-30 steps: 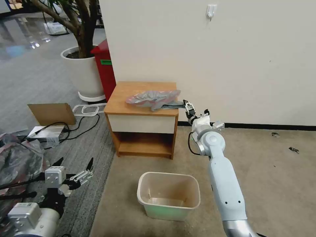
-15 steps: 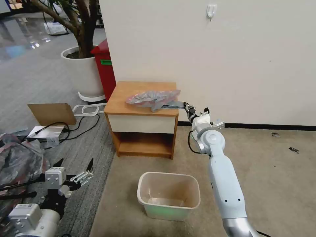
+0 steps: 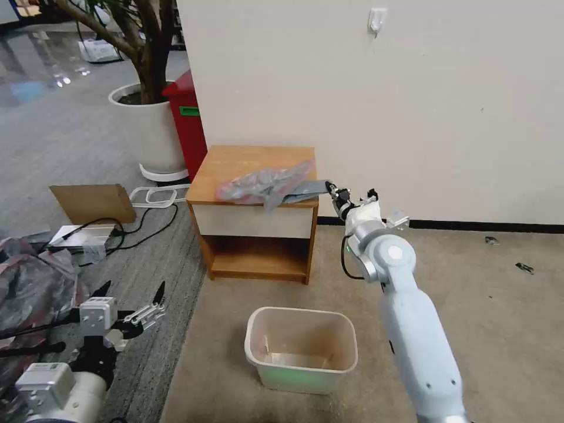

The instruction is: Pick up the garbage bag from the table and place it over the trash can.

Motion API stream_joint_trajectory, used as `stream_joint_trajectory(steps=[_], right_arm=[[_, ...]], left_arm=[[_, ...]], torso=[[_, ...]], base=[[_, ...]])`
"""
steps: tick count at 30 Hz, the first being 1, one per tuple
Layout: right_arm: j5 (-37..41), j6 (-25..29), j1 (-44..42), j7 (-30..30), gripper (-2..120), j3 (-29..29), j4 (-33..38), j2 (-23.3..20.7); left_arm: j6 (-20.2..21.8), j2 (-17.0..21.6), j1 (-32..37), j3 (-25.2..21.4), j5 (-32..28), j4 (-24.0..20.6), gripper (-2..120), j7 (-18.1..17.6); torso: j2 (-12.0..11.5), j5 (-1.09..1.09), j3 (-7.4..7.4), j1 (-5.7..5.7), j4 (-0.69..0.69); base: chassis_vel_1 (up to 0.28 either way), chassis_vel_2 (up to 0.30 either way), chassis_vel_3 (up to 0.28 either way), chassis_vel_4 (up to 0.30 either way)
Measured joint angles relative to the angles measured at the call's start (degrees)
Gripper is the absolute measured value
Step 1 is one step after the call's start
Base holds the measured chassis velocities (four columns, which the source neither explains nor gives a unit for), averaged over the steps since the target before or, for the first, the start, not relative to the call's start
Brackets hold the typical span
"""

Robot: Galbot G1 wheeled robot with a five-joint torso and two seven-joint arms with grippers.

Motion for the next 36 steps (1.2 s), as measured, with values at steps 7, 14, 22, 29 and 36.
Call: stream_joint_trajectory(steps=[7,14,22,29,36], right_arm=[[2.7,0.3,-12.8,2.6,0,-5.3,13.9,-6.0],[2.4,-1.5,-21.9,3.6,0,-7.7,18.8,-9.9],[0.6,-6.9,-30.1,4.0,0,-5.0,20.7,-15.7],[-1.9,-6.9,-33.9,4.1,0,-3.0,21.2,-16.2],[-7.2,-8.8,-38.1,4.2,8,-1.9,22.2,-15.1]], left_arm=[[0.0,0.4,-1.0,0.0,-0.2,0.0,100,0.0],[0.2,0.4,-1.9,0.4,-0.3,0.0,100,0.0],[0.3,0.1,-3.1,0.3,-1.0,0.0,100,-0.1],[0.3,0.2,-4.2,1.0,-1.1,0.0,100,-0.1],[0.3,0.9,-5.2,1.6,-1.1,0.0,100,-0.1]], torso=[[0.0,-0.01,0.00,0.00,0.00],[0.0,0.00,0.00,-0.01,0.00],[0.0,0.00,0.00,0.00,-0.01],[0.0,0.00,0.00,0.00,0.00],[0.0,-0.01,0.00,0.00,0.00]], base=[[0.000,0.000,0.000,0.000],[0.000,0.000,0.000,0.000],[0.000,0.000,0.000,0.000],[0.000,0.000,0.000,0.000],[0.000,0.000,0.000,0.000]])
